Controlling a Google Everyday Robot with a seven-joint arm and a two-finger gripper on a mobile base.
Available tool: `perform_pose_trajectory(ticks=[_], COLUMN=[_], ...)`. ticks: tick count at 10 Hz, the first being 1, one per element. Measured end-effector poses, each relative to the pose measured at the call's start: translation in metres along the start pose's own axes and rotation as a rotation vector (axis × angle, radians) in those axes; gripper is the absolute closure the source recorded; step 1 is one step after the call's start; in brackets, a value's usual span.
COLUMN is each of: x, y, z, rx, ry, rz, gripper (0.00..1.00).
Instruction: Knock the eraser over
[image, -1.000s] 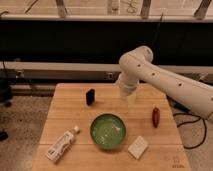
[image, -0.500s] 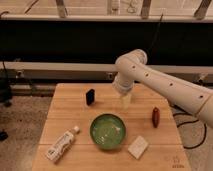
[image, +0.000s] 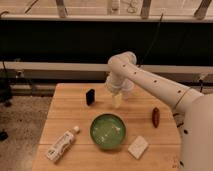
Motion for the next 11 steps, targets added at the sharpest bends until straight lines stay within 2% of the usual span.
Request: perform_pose_trajectory(ticks=[3, 5, 7, 9, 10, 11], x=[-0.008, -0.014, -0.022, -0.025, -0.029, -0.028], y=[-0.006, -0.012, -0.021, -0.031, -0.042, -0.05], z=[0.025, 0.032, 0.038, 0.041, 0.042, 0.042], rx=[-0.04, -0.05, -0.056, -0.051, -0.041, -0.031], ry=[-0.035, -0.047, -0.055, -0.06, -0.065, -0.068], rz=[-0.021, -0.037, -0.056, -0.066, -0.079, -0.083], gripper=[0.22, 0.38, 0.61, 0.79, 0.93, 0.98])
